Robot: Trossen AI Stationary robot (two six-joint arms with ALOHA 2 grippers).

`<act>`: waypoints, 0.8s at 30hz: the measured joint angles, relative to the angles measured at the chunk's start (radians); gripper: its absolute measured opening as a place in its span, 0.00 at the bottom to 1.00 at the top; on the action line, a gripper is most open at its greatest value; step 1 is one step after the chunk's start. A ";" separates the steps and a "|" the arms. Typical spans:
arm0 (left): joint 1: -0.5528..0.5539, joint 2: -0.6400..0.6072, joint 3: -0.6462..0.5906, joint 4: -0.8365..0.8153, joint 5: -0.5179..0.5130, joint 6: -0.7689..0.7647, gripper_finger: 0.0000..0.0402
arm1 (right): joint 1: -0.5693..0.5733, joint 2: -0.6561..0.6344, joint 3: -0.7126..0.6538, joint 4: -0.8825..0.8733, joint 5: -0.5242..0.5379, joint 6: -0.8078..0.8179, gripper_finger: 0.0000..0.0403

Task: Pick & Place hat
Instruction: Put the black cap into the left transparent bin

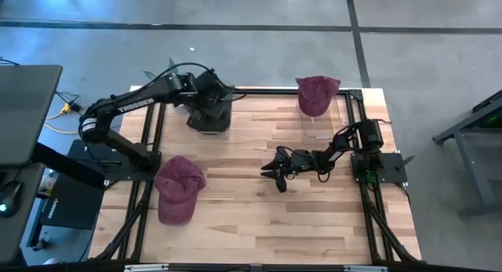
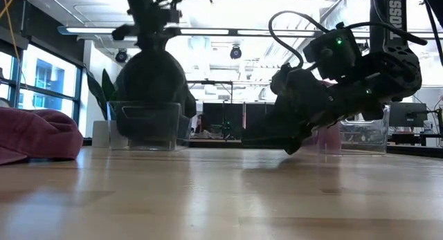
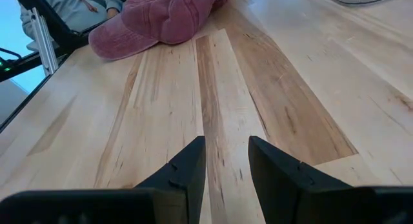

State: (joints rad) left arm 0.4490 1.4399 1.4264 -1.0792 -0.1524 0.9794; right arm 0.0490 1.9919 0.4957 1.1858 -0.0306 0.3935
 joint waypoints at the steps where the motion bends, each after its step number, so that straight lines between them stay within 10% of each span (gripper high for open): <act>1: 0.009 0.000 -0.018 0.005 -0.007 0.016 0.04 | 0.000 0.000 0.000 0.000 0.000 0.000 0.28; 24: 0.257 0.002 -0.087 0.265 0.070 -0.076 0.50 | 0.000 0.000 0.000 0.000 -0.001 0.017 0.28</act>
State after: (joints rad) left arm 0.7057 1.4418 1.3391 -0.8139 -0.0821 0.9033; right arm 0.0490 1.9923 0.4961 1.1862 -0.0312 0.4107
